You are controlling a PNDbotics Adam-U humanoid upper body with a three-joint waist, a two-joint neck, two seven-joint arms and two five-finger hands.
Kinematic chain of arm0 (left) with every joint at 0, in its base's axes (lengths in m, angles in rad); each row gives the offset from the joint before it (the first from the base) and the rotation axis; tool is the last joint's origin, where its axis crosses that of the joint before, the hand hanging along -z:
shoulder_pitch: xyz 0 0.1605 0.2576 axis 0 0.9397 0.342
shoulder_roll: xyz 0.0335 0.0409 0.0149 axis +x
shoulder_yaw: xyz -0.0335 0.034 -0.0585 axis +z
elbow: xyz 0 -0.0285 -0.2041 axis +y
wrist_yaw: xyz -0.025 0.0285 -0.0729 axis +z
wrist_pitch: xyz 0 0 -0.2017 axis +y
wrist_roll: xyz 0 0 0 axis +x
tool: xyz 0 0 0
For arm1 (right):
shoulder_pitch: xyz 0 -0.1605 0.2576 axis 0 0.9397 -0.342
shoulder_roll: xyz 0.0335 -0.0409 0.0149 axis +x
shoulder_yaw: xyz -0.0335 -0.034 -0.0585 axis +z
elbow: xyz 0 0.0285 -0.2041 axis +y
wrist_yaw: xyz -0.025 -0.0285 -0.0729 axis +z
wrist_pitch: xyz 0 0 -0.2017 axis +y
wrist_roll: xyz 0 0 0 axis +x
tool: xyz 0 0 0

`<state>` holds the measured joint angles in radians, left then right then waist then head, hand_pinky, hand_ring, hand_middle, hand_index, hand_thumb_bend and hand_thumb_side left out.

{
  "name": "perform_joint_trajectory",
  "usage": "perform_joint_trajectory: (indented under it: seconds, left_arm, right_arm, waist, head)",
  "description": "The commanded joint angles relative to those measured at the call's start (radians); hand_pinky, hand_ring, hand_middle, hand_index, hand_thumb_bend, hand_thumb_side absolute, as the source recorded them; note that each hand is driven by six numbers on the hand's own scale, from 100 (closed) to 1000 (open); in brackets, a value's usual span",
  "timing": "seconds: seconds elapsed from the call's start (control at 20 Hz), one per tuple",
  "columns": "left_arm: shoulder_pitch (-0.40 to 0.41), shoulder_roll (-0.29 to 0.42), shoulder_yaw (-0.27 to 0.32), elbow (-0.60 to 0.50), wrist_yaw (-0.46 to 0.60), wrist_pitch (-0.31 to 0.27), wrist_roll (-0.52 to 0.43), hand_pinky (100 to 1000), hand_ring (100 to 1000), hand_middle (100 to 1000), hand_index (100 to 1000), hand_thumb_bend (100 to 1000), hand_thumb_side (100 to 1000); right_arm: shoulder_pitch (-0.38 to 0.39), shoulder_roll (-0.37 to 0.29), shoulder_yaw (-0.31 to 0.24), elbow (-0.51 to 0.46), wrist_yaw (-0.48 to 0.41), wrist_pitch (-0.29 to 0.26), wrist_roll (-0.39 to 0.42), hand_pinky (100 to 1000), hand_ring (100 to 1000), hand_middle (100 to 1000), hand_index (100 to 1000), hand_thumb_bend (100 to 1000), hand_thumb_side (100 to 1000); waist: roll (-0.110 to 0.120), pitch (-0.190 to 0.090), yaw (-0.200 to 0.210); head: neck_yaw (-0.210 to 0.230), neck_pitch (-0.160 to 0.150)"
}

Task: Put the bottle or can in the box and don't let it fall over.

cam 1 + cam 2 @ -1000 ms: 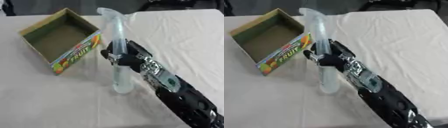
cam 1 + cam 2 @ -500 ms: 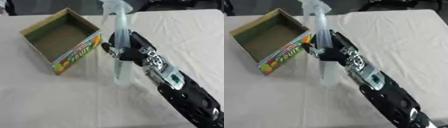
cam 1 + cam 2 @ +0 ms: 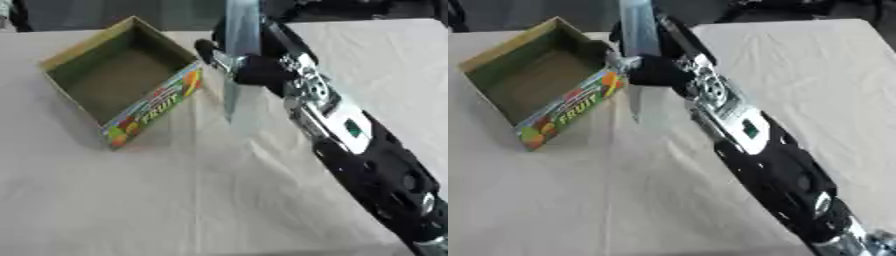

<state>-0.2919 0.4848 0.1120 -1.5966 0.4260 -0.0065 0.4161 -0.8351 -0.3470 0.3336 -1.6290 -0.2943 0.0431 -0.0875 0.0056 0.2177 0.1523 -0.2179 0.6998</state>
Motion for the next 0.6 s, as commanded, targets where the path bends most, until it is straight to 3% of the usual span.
perform_joint_trajectory:
  seconds: [0.05, 0.6]
  left_arm:
    - [-0.018, 0.03, 0.006, -0.017, -0.006, 0.002, -0.002, 785, 766, 695, 720, 630, 741]
    - [-0.066, 0.02, -0.008, -0.036, -0.006, 0.006, -0.014, 786, 760, 695, 720, 632, 742]
  right_arm:
    - [-0.093, 0.031, -0.026, 0.055, 0.055, -0.007, -0.017, 100, 145, 184, 243, 297, 100]
    - [-0.331, 0.184, -0.08, 0.36, 0.304, -0.12, -0.112, 100, 166, 198, 258, 245, 100]
  waist:
    - [0.007, -0.014, 0.006]
    - [0.0, 0.03, 0.061]
  head:
    - [-0.015, -0.015]
    - [-0.079, -0.057]
